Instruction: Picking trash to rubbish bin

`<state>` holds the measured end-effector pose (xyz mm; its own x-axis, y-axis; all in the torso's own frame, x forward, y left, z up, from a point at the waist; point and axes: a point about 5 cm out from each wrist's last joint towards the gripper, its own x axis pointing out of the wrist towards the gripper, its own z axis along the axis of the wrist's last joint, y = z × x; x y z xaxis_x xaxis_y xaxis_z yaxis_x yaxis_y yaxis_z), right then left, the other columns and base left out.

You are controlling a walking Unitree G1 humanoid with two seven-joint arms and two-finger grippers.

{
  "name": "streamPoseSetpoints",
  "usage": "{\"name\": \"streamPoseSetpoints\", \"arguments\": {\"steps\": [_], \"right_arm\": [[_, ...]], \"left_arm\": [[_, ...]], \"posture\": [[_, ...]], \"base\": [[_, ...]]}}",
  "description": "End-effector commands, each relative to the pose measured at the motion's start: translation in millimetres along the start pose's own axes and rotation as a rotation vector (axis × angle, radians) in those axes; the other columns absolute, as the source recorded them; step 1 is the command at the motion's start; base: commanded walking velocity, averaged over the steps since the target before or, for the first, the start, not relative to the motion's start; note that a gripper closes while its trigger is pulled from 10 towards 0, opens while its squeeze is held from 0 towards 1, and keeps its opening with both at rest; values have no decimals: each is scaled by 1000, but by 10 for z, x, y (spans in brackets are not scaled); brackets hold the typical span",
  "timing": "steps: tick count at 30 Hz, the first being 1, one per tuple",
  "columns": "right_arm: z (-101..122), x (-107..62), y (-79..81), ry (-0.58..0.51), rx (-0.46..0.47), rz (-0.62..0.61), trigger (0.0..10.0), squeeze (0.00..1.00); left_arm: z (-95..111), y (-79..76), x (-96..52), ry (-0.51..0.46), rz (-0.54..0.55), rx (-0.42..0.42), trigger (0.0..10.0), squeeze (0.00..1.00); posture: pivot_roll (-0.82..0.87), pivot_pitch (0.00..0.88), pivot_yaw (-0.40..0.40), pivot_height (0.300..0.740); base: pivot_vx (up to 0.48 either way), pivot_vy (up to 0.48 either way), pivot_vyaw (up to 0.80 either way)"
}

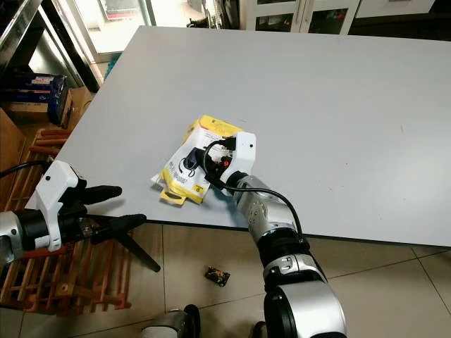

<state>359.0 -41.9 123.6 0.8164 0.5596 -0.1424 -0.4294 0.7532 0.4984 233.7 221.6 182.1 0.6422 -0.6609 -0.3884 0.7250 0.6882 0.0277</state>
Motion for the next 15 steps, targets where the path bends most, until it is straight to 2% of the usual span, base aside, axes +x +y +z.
{"name": "streamPoseSetpoints", "arguments": {"steps": [1, 15], "right_arm": [[-185, 21, 30, 76, 26, -5, 0, 0], [-196, 21, -7, 69, 20, -14, 0, 0]], "left_arm": [[27, -21, -2, 1, -16, 15, 10000, 0], [15, -32, 9, -1, -14, 11, 10000, 0]], "posture": [[221, 193, 29, 740], [220, 195, 25, 740]], "base": [[0, 0, 0], [0, 0, 0]]}}
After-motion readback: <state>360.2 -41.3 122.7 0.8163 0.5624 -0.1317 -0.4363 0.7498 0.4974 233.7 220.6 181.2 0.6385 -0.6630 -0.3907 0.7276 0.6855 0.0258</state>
